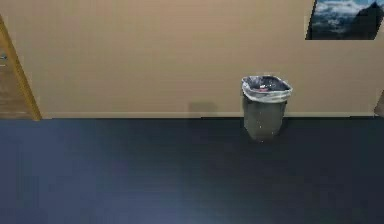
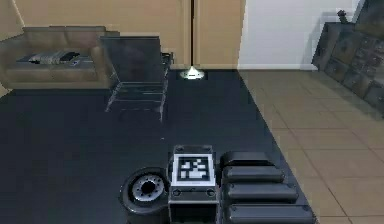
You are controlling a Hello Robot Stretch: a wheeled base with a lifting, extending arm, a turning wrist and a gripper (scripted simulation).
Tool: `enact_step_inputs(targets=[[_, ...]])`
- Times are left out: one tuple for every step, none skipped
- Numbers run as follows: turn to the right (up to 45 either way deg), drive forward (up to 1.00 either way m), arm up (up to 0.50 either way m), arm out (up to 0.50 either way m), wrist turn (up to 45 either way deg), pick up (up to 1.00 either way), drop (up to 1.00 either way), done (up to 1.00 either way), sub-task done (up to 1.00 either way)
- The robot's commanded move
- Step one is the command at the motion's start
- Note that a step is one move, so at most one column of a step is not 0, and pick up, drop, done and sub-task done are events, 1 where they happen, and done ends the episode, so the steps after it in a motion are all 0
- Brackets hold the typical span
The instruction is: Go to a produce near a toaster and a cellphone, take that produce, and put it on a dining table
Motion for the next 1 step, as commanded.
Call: enact_step_inputs(targets=[[3.0, 0.00, 0.00, 0.00, 0.0, 0.00, 0.00, 0.00, 0.00]])
